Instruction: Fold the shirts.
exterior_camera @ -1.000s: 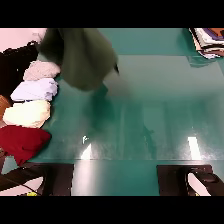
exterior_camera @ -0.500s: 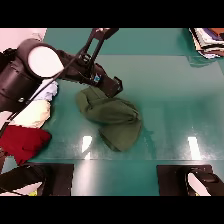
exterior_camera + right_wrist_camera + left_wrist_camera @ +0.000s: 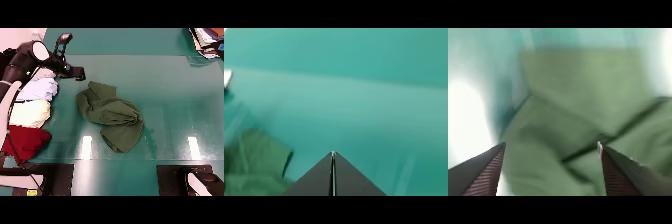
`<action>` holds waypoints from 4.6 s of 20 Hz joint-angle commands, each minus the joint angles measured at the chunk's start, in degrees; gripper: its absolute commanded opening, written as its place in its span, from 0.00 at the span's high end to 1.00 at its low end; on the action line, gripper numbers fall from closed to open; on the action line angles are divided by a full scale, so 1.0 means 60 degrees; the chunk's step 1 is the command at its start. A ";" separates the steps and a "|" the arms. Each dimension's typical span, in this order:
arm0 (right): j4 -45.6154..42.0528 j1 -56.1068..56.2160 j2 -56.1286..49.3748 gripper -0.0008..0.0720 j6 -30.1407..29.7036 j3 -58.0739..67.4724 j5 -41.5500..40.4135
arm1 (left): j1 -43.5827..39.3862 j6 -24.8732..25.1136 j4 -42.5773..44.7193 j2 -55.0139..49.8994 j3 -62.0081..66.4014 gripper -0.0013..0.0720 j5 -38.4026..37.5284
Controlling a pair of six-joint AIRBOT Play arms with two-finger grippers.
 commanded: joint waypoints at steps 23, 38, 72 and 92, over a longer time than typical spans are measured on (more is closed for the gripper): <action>0.1421 0.2444 -0.2754 0.28 0.0739 -0.7053 0.0350 | 0.0867 0.1111 -0.2208 -0.2033 0.2127 0.95 -0.0783; 0.0171 0.1854 -0.2382 0.97 0.0623 -0.3530 0.0488 | 0.0947 0.0823 -0.1814 -0.0433 0.4583 0.95 -0.1450; -0.0725 -0.0044 -0.6495 0.97 0.0543 0.1421 0.0492 | 0.0947 0.0860 -0.0889 0.0211 -0.0998 0.95 0.2619; -0.0729 -0.2065 -0.3013 0.49 0.0382 -0.2783 0.2962 | 0.2455 0.0889 -0.1818 0.3621 -0.7340 0.14 -0.0419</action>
